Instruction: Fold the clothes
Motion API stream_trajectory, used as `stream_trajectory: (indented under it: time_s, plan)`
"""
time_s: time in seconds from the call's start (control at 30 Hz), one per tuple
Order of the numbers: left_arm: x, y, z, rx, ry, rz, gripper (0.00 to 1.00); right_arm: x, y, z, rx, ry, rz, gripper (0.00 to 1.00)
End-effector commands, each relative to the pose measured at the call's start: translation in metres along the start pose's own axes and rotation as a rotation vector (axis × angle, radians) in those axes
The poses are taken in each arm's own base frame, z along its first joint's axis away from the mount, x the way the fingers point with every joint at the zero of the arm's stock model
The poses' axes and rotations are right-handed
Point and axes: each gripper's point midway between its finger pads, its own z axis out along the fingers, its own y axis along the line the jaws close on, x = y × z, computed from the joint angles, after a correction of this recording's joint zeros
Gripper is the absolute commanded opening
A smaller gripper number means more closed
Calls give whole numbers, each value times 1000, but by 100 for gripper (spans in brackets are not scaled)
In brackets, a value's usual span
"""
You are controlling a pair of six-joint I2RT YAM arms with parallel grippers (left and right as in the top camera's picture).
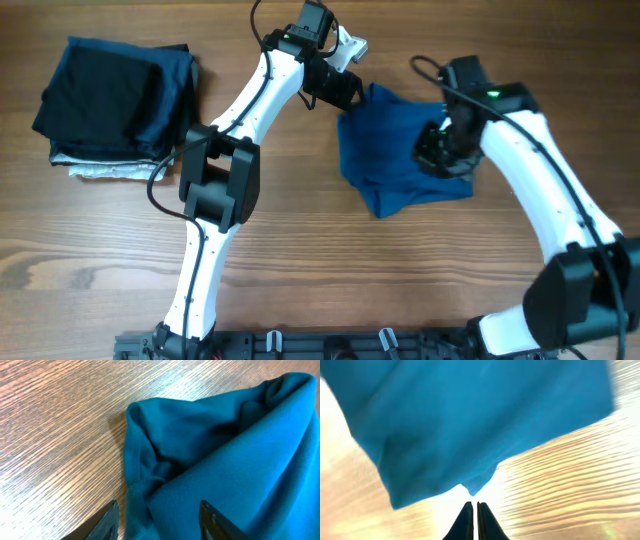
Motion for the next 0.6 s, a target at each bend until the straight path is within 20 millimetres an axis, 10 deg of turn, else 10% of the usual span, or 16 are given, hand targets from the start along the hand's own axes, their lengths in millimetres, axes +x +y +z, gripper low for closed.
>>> stream_trajectory:
  time_s: [0.0,0.23,0.4,0.57]
  plan:
    - [0,5,3,-15,-2,20,51,-2,-21,18,67,-6,65,4]
    - [1,16,2,-69,3,17,51,-5,-72,83,106,-49,185,4]
    - [2,22,0,-86,3,11,50,-44,-91,101,174,-217,150,4]
    - [1,22,0,-87,-1,12,47,-73,-77,132,133,-265,-2,4]
